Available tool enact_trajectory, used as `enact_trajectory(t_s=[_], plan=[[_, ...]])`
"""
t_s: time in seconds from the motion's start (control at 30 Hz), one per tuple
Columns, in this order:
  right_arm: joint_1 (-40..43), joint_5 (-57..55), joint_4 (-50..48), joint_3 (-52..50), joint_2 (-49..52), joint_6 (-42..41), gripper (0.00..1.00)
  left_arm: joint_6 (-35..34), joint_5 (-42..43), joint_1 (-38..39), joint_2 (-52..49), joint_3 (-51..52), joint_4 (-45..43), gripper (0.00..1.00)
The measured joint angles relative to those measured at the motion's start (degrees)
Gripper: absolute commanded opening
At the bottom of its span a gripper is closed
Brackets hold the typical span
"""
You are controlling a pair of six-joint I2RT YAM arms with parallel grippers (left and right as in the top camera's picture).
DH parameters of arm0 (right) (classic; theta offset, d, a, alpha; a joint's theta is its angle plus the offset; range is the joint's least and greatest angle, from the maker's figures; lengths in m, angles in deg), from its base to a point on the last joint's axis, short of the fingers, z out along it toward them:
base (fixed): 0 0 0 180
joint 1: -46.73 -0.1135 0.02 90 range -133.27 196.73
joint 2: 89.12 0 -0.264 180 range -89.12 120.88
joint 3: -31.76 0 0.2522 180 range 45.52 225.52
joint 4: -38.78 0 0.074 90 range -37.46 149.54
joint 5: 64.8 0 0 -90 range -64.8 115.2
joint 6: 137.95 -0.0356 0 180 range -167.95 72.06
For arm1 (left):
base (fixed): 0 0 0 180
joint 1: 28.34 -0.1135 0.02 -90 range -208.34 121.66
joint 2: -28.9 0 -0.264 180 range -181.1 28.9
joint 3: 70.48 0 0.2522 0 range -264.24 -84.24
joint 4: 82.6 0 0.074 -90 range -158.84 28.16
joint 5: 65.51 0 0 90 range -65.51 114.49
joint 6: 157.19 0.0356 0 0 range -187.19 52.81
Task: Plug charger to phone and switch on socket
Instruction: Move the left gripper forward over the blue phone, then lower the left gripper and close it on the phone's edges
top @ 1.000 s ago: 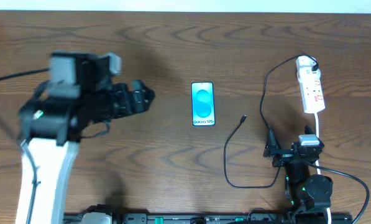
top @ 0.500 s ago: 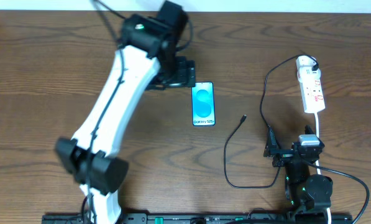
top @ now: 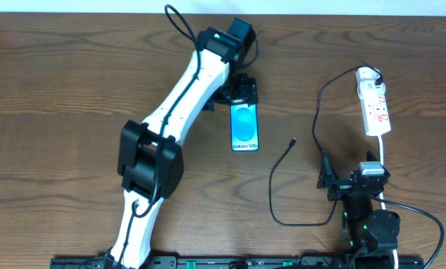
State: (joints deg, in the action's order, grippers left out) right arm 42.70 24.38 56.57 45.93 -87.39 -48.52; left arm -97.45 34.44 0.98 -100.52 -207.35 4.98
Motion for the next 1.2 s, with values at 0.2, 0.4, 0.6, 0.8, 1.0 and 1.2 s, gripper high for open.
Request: enact_trajectory(t_s=[0.2,0.4,0.6,0.8,1.0,1.2], plan=[[0.00,0.00,0.02,0.00,0.00,0.00,0.99,0.55,0.22,2.45,-2.82,0.00,-2.47,0.94],[0.00,0.00,0.00,0.00,0.00,0.02,0.99,0.92,0.22,4.15,-2.84,0.00,-4.90,0.94],[0.00,0.00,0.02,0.00,0.00,0.02,0.99,1.16,0.20,4.22,-2.93,0.98,-6.75,0.94],[0.00,0.00,0.00,0.00,0.00,0.00,0.99,0.83,0.20,4.22,-3.28,5.18,-9.14,0.94],[0.00,0.00,0.02,0.00,0.00,0.00,0.99,0.20,0.20,4.22,-3.50,6.56,-12.46,0.94],[0.00,0.00,0.02,0.00,0.00,0.02,0.99,-1.05,-2.45,4.28,-3.52,9.03,-13.31,0.94]])
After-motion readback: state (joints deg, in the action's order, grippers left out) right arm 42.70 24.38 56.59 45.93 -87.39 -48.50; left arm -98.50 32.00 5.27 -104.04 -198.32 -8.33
